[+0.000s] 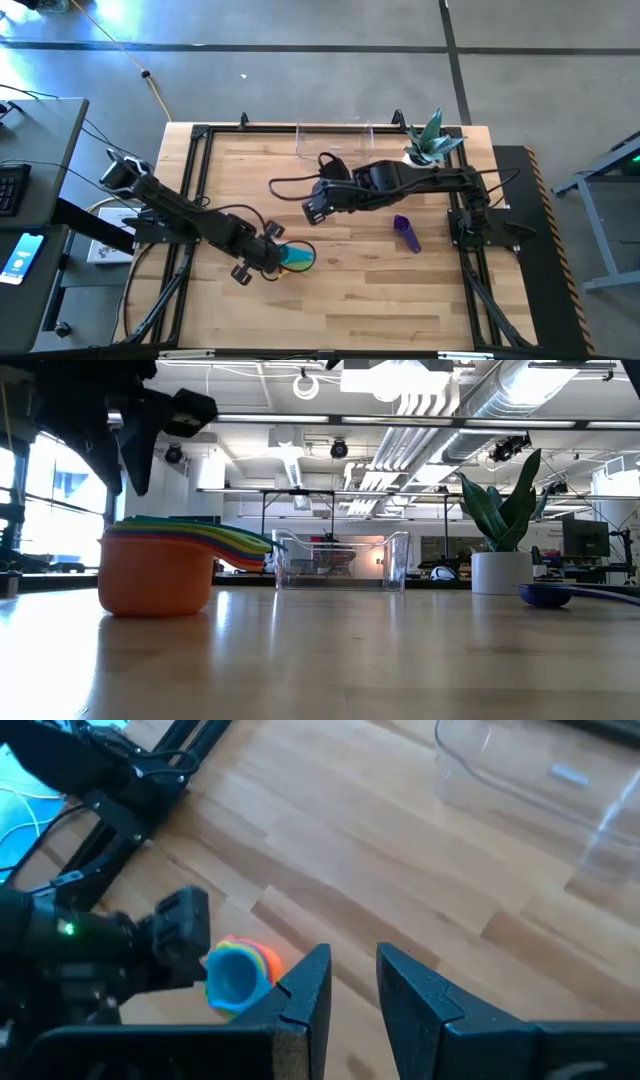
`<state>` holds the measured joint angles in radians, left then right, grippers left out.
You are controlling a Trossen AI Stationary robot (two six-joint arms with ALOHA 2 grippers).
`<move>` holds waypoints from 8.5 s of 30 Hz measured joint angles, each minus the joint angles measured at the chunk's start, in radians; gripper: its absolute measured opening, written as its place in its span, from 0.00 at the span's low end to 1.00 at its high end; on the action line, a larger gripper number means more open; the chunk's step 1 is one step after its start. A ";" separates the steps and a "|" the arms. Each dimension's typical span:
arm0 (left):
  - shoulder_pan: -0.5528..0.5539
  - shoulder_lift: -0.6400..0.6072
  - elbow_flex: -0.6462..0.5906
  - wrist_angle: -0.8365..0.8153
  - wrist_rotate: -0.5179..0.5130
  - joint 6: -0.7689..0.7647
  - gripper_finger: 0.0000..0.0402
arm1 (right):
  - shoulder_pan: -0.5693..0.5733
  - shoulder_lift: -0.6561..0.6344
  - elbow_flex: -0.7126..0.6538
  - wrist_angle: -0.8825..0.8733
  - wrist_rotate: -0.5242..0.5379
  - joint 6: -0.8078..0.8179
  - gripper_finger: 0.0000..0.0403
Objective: Nest measuring cups in basket
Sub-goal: Stack the light blue measuring cup on top of the light green measuring cup, then stack the purple measuring cup on top of the light blue measuring cup
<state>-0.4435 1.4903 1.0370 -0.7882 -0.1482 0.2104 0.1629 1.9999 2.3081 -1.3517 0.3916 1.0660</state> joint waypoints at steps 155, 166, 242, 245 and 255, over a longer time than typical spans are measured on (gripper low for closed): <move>0.190 -0.471 0.001 -0.185 -0.102 -0.558 0.18 | -0.018 -0.433 -1.350 0.338 -0.294 -0.125 0.19; 0.190 -0.471 0.001 -0.185 -0.102 -0.559 0.18 | -0.019 -0.429 -1.350 0.347 -0.296 -0.237 0.19; 0.047 -0.472 -0.086 -0.187 0.065 -0.827 0.18 | 0.036 -0.292 -0.740 0.437 -0.158 -0.262 0.00; 0.016 -0.472 -0.124 -0.147 0.062 -0.849 0.18 | 0.036 -0.223 -0.626 0.373 -0.157 -0.286 0.00; -0.053 -0.439 -0.281 0.090 0.061 -0.951 0.18 | 0.005 -0.110 -0.398 0.227 -0.147 -0.334 0.00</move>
<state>-0.4960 1.0511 0.7560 -0.6986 -0.0872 -0.7406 0.1675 1.8897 1.9105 -1.1244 0.2447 0.7322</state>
